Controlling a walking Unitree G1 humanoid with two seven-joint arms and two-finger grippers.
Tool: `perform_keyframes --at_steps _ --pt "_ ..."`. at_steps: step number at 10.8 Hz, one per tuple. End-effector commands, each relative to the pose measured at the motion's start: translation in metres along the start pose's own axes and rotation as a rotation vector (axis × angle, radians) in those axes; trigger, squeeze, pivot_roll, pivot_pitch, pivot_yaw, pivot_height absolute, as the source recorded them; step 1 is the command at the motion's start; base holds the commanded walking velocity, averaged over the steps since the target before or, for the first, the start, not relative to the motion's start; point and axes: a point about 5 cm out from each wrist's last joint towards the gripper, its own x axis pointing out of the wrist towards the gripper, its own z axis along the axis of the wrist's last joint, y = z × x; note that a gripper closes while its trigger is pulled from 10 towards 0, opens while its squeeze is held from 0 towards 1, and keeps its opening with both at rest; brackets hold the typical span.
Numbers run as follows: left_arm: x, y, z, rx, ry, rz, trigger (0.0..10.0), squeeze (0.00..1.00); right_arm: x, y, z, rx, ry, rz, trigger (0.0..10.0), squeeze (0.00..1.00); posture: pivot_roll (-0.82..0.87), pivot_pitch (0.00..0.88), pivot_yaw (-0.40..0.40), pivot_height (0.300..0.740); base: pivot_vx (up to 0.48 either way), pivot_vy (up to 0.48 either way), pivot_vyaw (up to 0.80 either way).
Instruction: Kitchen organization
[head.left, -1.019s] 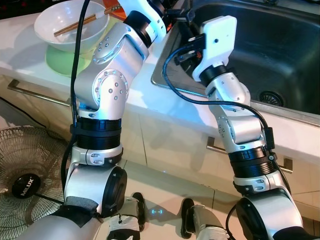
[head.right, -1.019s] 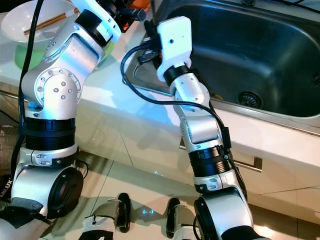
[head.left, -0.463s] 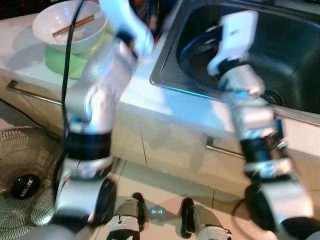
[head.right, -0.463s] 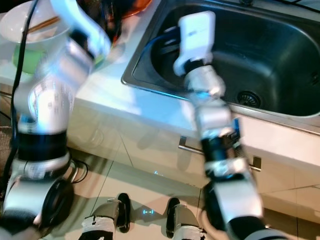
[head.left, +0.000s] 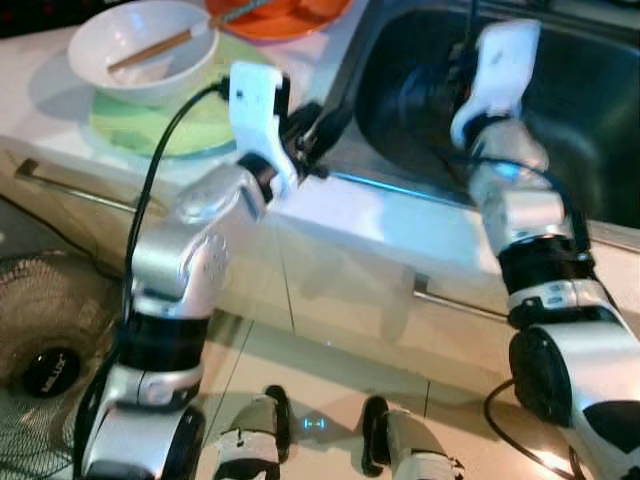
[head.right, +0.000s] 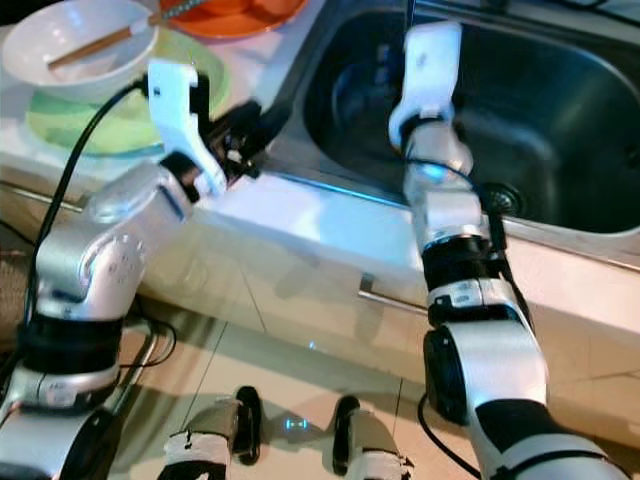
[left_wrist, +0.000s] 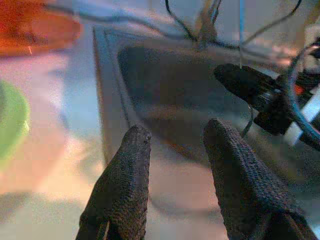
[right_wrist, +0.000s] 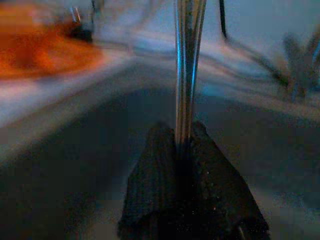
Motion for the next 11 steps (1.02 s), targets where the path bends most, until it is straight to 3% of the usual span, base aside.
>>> perform_keyframes --at_steps 1,3,7,8,9,11 --pt "-0.003 -0.003 -0.003 0.022 0.026 -0.016 10.0 0.0 0.004 -0.001 0.006 -0.004 -0.009 -0.01 10.0 0.0 0.15 0.245 0.004 0.74 0.0 0.0 0.0" --pt "-0.005 0.005 -0.008 0.032 0.057 0.009 10.0 0.0 0.005 0.006 0.001 0.015 -0.005 0.01 10.0 1.0 0.17 0.237 0.015 0.74 0.0 0.0 0.0" --pt "-0.006 0.002 -0.004 0.149 0.025 0.05 10.0 0.0 -0.002 0.015 -0.02 0.046 0.043 0.061 10.0 1.0 0.27 0.19 -0.153 0.74 0.0 0.0 0.0" --pt "0.0 0.003 -0.002 0.225 0.026 0.072 10.0 0.0 0.001 0.017 -0.015 0.052 0.028 0.088 10.0 0.55 0.31 0.186 -0.241 0.74 0.0 0.0 0.0" --pt "0.004 0.0 0.003 0.245 -0.001 0.092 10.0 0.0 0.003 0.021 -0.01 0.056 0.016 0.119 10.0 0.0 0.34 0.191 -0.296 0.74 0.0 0.0 0.0" --pt "0.0 -0.003 0.002 0.266 -0.016 0.119 10.0 0.0 0.006 0.032 -0.002 0.067 -0.012 0.185 10.0 0.0 0.36 0.193 -0.309 0.74 0.0 0.0 0.0"
